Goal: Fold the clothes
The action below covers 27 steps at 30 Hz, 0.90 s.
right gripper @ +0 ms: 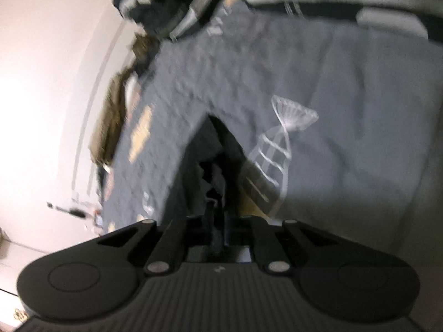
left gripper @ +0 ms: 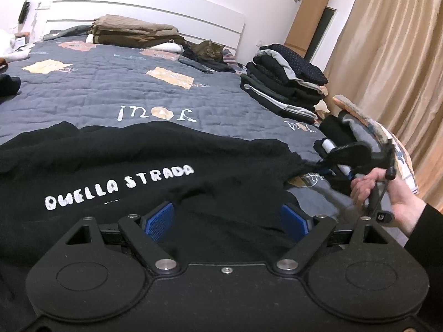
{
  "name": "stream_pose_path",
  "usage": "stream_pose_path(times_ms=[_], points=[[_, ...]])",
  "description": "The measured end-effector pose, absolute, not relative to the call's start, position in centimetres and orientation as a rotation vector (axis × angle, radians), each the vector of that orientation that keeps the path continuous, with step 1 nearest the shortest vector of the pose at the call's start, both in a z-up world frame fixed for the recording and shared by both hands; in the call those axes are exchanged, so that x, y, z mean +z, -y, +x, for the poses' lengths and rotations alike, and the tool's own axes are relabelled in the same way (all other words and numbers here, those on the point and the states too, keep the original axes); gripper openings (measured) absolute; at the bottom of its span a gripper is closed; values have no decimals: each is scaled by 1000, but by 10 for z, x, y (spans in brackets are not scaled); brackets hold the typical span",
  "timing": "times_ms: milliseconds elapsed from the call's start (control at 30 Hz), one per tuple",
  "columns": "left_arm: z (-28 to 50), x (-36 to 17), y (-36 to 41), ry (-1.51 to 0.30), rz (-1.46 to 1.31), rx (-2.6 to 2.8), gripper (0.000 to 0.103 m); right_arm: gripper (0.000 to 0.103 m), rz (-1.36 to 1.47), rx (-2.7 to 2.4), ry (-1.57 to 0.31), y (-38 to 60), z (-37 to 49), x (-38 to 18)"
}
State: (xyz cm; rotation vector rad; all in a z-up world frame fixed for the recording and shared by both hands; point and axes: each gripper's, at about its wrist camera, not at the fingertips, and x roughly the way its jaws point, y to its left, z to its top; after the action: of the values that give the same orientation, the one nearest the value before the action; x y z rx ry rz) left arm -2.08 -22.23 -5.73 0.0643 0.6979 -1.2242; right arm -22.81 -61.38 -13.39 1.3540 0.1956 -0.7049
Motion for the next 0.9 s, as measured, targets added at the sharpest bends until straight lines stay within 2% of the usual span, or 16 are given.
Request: stream_pose_path(times_ms=[133, 200, 400, 567, 633, 900], points=[[-21, -56, 221, -695, 59, -1224, 84, 3, 1270, -790, -93, 613, -240, -117], [-22, -56, 221, -697, 62, -1227, 84, 3, 1188, -838, -111, 618, -243, -116], [-20, -57, 222, -704, 61, -1230, 84, 9, 1340, -742, -151, 637, -250, -132], [-20, -57, 222, -704, 64, -1229, 84, 16, 1249, -590, -273, 622, -224, -112], [-20, -57, 221, -704, 63, -1228, 84, 33, 1184, -539, -355, 612, -212, -106], [-19, -55, 215, -699, 58, -1214, 84, 42, 920, -376, -617, 565, -169, -107]])
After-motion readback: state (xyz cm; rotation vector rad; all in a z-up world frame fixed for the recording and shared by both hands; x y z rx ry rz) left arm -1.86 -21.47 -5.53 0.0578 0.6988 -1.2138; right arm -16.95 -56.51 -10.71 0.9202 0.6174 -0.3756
